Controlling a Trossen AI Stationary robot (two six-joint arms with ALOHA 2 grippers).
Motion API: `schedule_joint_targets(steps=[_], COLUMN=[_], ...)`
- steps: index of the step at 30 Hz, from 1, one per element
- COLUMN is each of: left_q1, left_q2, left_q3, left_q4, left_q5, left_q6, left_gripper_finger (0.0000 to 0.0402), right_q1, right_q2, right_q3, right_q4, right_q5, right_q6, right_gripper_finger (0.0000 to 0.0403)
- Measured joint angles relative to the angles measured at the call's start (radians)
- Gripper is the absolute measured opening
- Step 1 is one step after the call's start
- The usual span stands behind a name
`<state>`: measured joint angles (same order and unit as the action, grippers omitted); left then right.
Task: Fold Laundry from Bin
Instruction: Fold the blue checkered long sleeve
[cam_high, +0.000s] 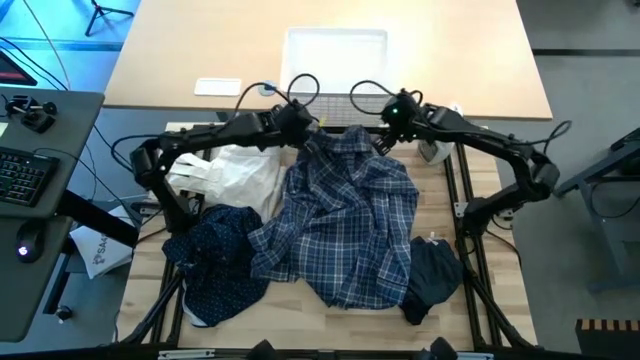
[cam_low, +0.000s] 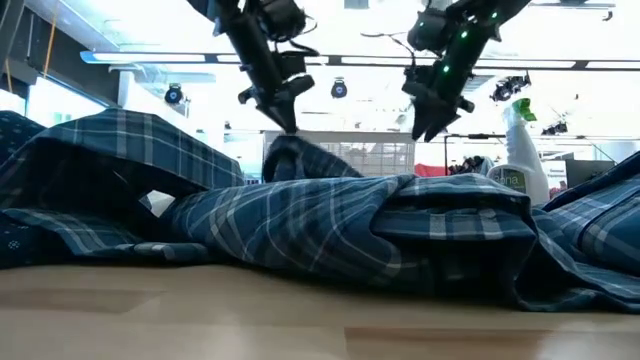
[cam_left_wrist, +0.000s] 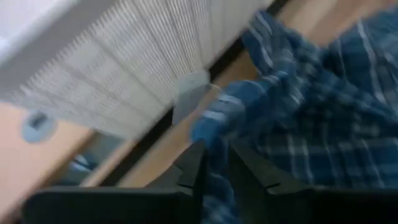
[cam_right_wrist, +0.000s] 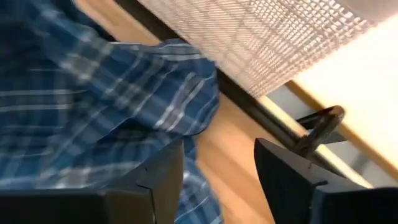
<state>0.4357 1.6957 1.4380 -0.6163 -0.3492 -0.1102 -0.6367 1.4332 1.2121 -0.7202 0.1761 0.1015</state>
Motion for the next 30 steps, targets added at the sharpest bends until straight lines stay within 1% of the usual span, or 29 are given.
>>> schedule_joint_targets(steps=[3, 7, 9, 11, 13, 15, 18, 21, 23, 25, 27, 30], left_q1=[0.024, 0.035, 0.036, 0.036, 0.032, 0.024, 0.004, -0.018, -0.032, -0.047, -0.059, -0.083], left_q2=[-0.034, -0.101, -0.133, -0.164, -0.186, -0.197, -0.197, -0.179, -0.160, -0.138, -0.120, -0.087], left_q3=[0.000, 0.001, 0.001, 0.001, 0.002, 0.002, 0.002, 0.002, 0.002, 0.002, 0.002, 0.002], left_q4=[-0.077, -0.184, -0.220, -0.238, -0.242, -0.240, -0.241, -0.236, -0.237, -0.233, -0.224, -0.174], left_q5=[0.082, 0.094, 0.094, 0.103, 0.113, 0.132, 0.138, 0.138, 0.138, 0.138, 0.138, 0.149], left_q6=[-0.021, -0.038, -0.039, -0.051, -0.067, -0.073, -0.072, -0.072, -0.076, -0.090, -0.098, -0.063], left_gripper_finger=[0.0089, 0.0114, 0.0121, 0.0124, 0.0124, 0.0123, 0.0122, 0.0122, 0.0122, 0.0122, 0.0122, 0.0122], right_q1=[-0.012, 0.008, 0.042, 0.080, 0.112, 0.130, 0.142, 0.156, 0.155, 0.154, 0.156, 0.155], right_q2=[-0.035, -0.048, -0.048, -0.048, -0.048, -0.048, -0.048, -0.040, -0.023, 0.005, 0.038, 0.059], right_q3=[0.000, -0.001, -0.027, -0.079, -0.151, -0.235, -0.367, -0.475, -0.519, -0.536, -0.530, -0.490], right_q4=[-0.037, -0.054, -0.034, -0.023, -0.014, 0.041, 0.198, 0.370, 0.460, 0.514, 0.518, 0.485], right_q5=[-0.125, -0.346, -0.399, -0.394, -0.341, -0.290, -0.300, -0.252, -0.232, -0.225, -0.197, -0.145], right_q6=[-0.020, -0.065, -0.112, -0.169, -0.215, -0.234, -0.279, -0.319, -0.360, -0.389, -0.383, -0.312], right_gripper_finger=[0.0207, 0.0211, 0.0211, 0.0211, 0.0211, 0.0207, 0.0194, 0.0174, 0.0160, 0.0141, 0.0112, 0.0038])
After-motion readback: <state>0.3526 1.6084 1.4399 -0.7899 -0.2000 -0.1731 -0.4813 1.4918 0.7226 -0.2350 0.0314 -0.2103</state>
